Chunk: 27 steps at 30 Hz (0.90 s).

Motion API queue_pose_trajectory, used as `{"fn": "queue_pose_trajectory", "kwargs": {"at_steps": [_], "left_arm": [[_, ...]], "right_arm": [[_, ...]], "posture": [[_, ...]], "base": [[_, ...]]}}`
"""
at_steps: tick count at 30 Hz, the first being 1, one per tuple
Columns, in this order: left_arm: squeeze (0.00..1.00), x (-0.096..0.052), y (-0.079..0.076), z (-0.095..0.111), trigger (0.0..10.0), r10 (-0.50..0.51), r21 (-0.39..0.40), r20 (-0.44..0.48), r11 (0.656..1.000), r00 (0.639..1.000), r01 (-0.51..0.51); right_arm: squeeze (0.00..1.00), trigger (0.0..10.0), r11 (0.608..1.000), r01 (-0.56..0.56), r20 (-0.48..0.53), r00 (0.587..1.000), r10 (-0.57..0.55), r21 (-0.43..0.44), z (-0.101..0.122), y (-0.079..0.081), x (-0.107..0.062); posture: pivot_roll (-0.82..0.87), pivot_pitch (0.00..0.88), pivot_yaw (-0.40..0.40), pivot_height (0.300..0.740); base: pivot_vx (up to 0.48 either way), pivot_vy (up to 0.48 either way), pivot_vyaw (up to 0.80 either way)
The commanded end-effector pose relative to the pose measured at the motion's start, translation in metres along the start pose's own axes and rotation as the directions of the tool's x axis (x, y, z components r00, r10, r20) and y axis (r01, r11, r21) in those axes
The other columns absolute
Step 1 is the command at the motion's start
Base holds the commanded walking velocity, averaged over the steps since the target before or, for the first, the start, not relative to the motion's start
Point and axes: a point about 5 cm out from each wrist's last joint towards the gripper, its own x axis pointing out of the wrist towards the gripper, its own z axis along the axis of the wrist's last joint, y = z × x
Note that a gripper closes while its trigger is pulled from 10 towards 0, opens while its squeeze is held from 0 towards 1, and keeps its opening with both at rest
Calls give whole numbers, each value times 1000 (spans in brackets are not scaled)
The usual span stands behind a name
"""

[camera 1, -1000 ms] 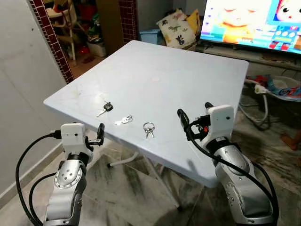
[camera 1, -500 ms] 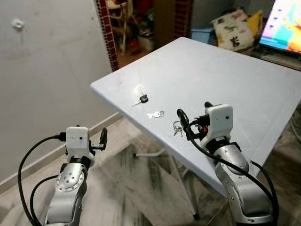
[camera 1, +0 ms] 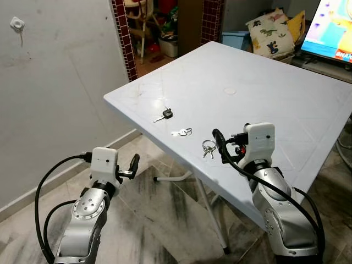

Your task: Hang keys on a hook

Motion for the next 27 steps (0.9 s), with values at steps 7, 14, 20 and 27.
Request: {"fn": "queue_pose_trajectory", "kwargs": {"at_steps": [7,14,20,27], "left_arm": [[0,-4,-11,-6,10000,-154,10,-52,988,987,154],[0,-6,-16,-8,10000,-207,17,-71,978,976,209],[0,-9,-23,-6,10000,-249,45,-62,967,967,251],[0,-15,-31,0,10000,-313,61,-30,947,949,314]], "right_arm": [[0,10000,999,-33,-71,997,31,-20,-9,10,11],[0,10000,994,-100,-170,981,92,-37,-23,22,15],[0,10000,995,-87,-204,976,74,-56,-34,24,27],[0,10000,995,-50,-240,971,26,-91,-45,20,41]], "posture": [[-53,23,52,740],[-47,23,50,740],[-29,24,44,740],[-12,36,43,740]], "base": [[0,0,0],[0,0,0],[0,0,0],[0,0,0]]}}
